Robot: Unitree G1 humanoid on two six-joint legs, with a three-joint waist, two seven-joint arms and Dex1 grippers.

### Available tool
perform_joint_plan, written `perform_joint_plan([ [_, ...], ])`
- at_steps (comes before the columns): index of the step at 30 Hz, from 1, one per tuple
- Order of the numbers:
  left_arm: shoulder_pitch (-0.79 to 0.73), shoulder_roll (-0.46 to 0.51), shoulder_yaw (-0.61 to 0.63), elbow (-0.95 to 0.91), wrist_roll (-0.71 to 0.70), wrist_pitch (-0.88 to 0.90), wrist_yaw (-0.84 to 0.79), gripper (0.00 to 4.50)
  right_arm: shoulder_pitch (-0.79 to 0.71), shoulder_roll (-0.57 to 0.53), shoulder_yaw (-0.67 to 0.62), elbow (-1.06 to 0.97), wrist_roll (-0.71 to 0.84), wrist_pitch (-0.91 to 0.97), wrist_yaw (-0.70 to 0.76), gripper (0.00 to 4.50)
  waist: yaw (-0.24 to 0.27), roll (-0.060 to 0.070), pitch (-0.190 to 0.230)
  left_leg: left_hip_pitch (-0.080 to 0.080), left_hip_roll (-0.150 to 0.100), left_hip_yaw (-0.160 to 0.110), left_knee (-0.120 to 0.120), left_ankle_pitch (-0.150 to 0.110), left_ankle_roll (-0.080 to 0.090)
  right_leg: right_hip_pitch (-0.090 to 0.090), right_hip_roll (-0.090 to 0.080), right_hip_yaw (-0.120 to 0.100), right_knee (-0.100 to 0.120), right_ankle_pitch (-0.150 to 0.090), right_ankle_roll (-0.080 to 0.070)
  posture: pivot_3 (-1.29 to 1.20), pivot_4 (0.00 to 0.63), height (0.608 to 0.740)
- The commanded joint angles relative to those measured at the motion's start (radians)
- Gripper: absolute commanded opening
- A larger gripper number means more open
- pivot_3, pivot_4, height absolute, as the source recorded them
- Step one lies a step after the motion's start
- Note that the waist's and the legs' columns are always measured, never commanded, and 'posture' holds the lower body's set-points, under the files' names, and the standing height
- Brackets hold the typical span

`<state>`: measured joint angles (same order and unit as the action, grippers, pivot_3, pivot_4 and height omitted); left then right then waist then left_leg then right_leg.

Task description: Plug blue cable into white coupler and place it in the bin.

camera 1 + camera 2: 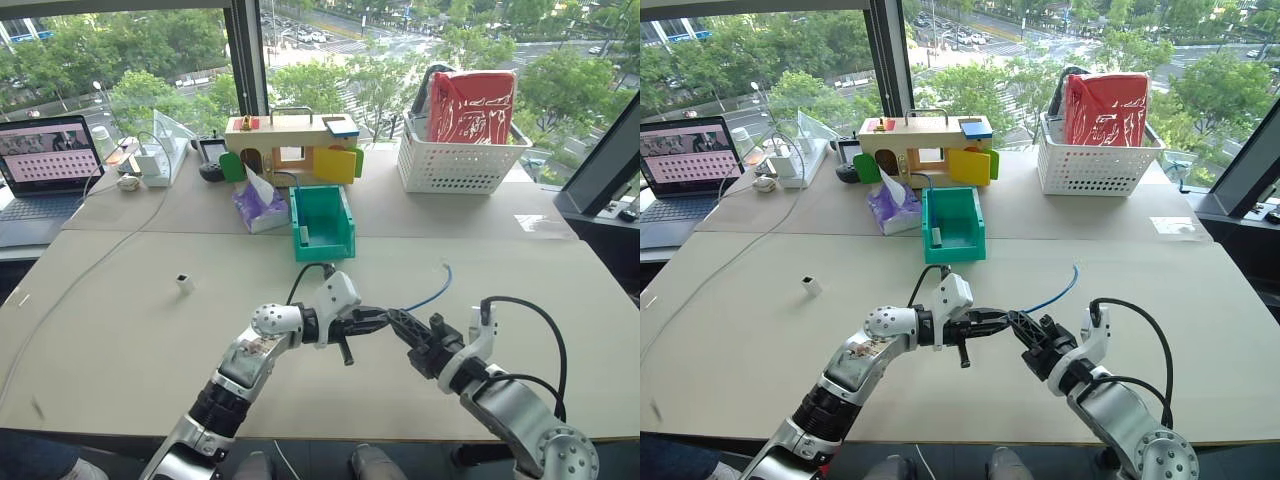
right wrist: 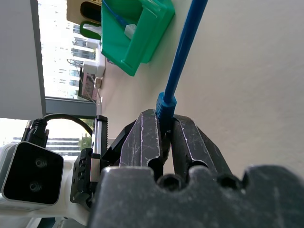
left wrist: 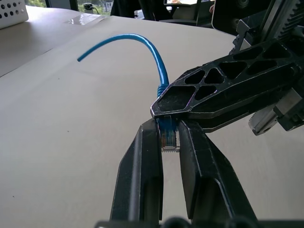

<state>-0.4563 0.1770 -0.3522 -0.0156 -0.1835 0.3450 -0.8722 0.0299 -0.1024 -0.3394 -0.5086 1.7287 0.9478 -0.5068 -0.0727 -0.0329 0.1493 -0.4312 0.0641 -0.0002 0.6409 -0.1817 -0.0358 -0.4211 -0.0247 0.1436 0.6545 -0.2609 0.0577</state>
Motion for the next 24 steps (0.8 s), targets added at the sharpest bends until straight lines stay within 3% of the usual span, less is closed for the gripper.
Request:
perform_joint_plan([
  [1, 0.001, -0.015, -0.014, -0.012, -0.002, 0.000, 0.015, 0.07, 0.002, -0.027, 0.077, -0.057, 0.066, -0.067, 0.020, 0.00, 0.001, 0.000, 0.000, 0.000, 0.000, 0.000, 0.000, 0.000, 0.000, 0.000, 0.000, 0.000, 0.000, 0.000, 0.000, 0.00, 0.150, 0.733],
  [4, 0.006, -0.019, 0.000, -0.012, -0.008, 0.006, 0.029, 0.07, 0.013, -0.058, 0.102, -0.063, 0.071, -0.110, 0.030, 0.00, 0.002, 0.000, 0.000, 0.000, 0.000, 0.000, 0.000, 0.000, 0.000, 0.000, 0.000, 0.000, 0.000, 0.000, 0.000, 0.00, 0.150, 0.733],
  [6, 0.011, -0.026, 0.034, -0.029, -0.075, 0.072, 0.013, 1.07, 0.019, -0.078, 0.118, -0.066, 0.071, -0.135, 0.037, 0.00, 0.001, 0.000, 0.000, 0.000, 0.000, 0.000, 0.000, 0.000, 0.000, 0.000, 0.000, 0.000, -0.001, 0.000, 0.000, 0.00, 0.150, 0.733],
  [8, 0.011, -0.036, 0.072, -0.040, -0.127, 0.130, 0.018, 1.73, 0.023, -0.096, 0.132, -0.069, 0.073, -0.158, 0.044, 0.00, 0.000, 0.000, 0.000, 0.000, 0.000, 0.000, 0.000, 0.000, 0.000, 0.000, 0.000, 0.000, 0.000, 0.000, 0.000, 0.00, 0.150, 0.733],
  [11, 0.013, 0.022, 0.066, -0.063, -0.115, 0.110, -0.024, 2.70, 0.020, -0.107, 0.140, -0.070, 0.060, -0.197, 0.056, 0.00, 0.000, 0.000, 0.000, 0.000, 0.000, 0.000, 0.000, 0.000, 0.000, 0.000, 0.000, 0.000, 0.000, 0.000, 0.000, 0.00, 0.150, 0.733],
  [16, 0.023, 0.140, 0.173, -0.126, -0.200, 0.109, -0.104, 4.44, 0.024, -0.112, 0.138, -0.066, 0.008, -0.266, 0.093, 0.00, 0.002, 0.000, 0.000, 0.000, 0.001, 0.000, 0.000, 0.000, 0.000, 0.000, 0.000, 0.000, -0.001, 0.000, 0.000, 0.00, 0.150, 0.733],
  [24, 0.026, 0.303, 0.409, -0.217, -0.346, 0.153, -0.098, 4.48, 0.005, -0.112, 0.168, -0.023, -0.022, -0.308, 0.130, 0.00, 0.003, 0.000, 0.000, 0.000, 0.001, 0.000, 0.000, 0.000, 0.000, 0.000, 0.000, -0.001, -0.001, 0.000, -0.001, 0.00, 0.150, 0.733],
])
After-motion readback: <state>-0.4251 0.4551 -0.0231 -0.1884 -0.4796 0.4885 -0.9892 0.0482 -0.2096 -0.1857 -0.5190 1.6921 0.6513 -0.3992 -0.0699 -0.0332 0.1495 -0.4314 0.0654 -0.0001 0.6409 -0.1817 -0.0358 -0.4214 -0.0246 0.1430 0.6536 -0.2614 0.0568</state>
